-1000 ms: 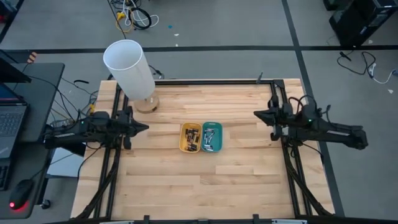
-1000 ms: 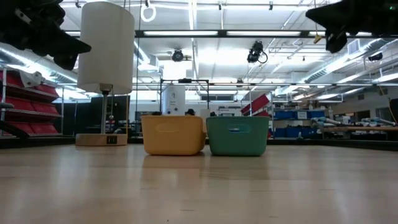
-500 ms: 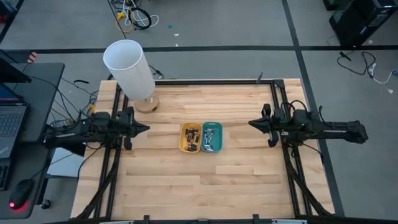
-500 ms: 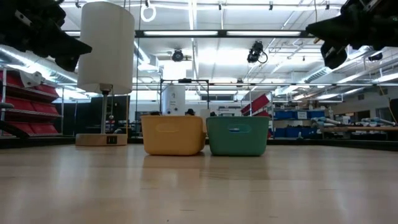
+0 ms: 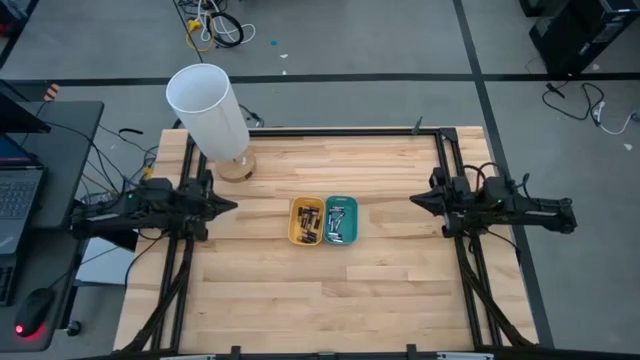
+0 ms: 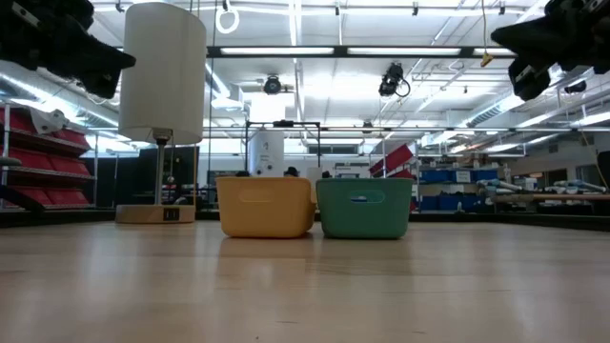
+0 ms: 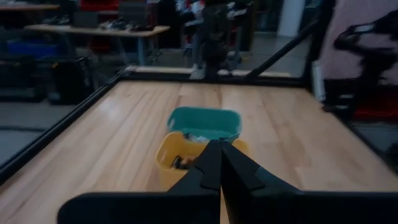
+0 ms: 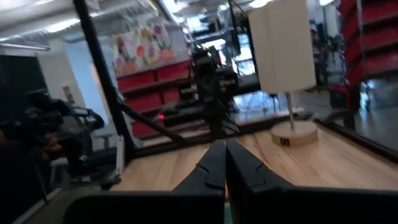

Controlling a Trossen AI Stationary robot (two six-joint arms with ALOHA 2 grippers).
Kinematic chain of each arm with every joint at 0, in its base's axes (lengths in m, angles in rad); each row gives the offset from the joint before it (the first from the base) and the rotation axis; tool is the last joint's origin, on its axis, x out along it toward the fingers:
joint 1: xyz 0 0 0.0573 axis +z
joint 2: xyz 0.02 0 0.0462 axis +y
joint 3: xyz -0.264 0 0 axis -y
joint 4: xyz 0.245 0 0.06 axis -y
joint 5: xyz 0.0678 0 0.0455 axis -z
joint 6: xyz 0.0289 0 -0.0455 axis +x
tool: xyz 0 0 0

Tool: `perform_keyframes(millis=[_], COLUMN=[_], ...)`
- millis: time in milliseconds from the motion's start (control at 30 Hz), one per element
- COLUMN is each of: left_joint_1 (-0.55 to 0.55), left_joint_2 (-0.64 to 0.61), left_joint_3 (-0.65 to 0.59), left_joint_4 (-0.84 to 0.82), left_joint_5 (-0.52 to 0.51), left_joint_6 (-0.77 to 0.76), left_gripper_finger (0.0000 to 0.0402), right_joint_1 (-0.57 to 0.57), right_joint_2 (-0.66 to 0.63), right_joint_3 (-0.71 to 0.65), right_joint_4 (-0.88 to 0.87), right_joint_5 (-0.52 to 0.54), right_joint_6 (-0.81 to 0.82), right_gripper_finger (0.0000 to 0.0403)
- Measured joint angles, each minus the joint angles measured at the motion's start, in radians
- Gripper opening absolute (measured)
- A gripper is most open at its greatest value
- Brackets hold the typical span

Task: Sort batteries
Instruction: Return to Home Position

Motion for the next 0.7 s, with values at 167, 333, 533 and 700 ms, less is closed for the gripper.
perform_keyframes(millis=[167, 333, 533, 700], left_joint_1=[0.000, 0.000, 0.000, 0.000], left_joint_2=[-0.017, -0.017, -0.017, -0.017], left_joint_3=[0.008, -0.037, -0.105, -0.178], left_joint_4=[0.002, 0.029, 0.147, 0.236], left_joint_5=[0.036, 0.028, 0.003, 0.009], left_joint_6=[0.002, -0.001, -0.005, -0.045], left_gripper_finger=[0.0008, 0.0008, 0.0008, 0.0009], right_joint_1=[0.000, 0.000, 0.000, 0.000], right_joint_2=[-0.001, -0.004, -0.004, -0.004], right_joint_3=[0.003, -0.025, -0.086, -0.128], right_joint_4=[-0.018, -0.035, 0.079, 0.097], right_joint_5=[-0.015, 0.011, 0.029, 0.026], right_joint_6=[-0.032, -0.033, -0.021, 0.014], right_gripper_finger=[0.0000, 0.0000, 0.0000, 0.0000])
